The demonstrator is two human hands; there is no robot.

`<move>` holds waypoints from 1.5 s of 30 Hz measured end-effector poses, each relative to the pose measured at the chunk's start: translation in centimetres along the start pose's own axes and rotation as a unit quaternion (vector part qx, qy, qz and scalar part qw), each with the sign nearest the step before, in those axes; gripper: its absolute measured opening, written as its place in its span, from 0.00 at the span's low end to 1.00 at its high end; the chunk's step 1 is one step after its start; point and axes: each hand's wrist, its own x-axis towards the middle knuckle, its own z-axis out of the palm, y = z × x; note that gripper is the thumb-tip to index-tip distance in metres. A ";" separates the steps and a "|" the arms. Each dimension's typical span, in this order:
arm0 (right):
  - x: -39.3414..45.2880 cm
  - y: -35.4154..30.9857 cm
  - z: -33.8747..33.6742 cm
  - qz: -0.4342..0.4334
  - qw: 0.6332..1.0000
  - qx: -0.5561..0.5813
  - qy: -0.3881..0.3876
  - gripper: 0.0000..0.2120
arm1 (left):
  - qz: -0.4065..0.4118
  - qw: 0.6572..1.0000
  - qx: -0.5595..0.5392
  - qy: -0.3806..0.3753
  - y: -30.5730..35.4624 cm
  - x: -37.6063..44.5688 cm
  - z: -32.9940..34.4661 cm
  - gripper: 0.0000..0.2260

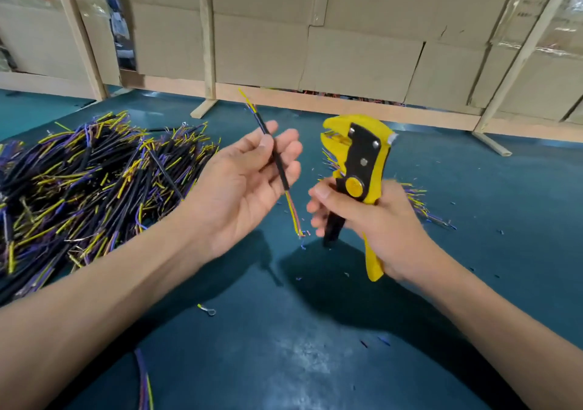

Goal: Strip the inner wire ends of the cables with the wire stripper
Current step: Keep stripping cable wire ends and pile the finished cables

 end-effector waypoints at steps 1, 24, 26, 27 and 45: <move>0.1 -0.2 0.2 0.034 0.999 0.029 -0.015 0.05 | -0.003 1.000 -0.017 0.001 0.0 -0.1 0.1 0.07; 0.5 -1.0 -1.8 0.087 0.995 0.047 -0.009 0.12 | -0.008 0.956 0.293 -0.025 -1.8 -1.0 -1.1 0.06; 0.6 -0.9 -1.7 0.088 0.995 0.050 -0.017 0.14 | -0.012 0.959 0.284 -0.023 -1.9 -1.0 -1.1 0.06; 0.6 -0.9 -1.7 0.087 0.995 0.056 -0.019 0.12 | -0.015 0.960 0.279 -0.023 -1.9 -0.9 -1.1 0.06; 1.0 -0.6 -1.7 0.066 0.986 0.128 0.079 0.05 | -0.080 0.956 0.279 -0.034 -2.1 -0.7 -1.0 0.04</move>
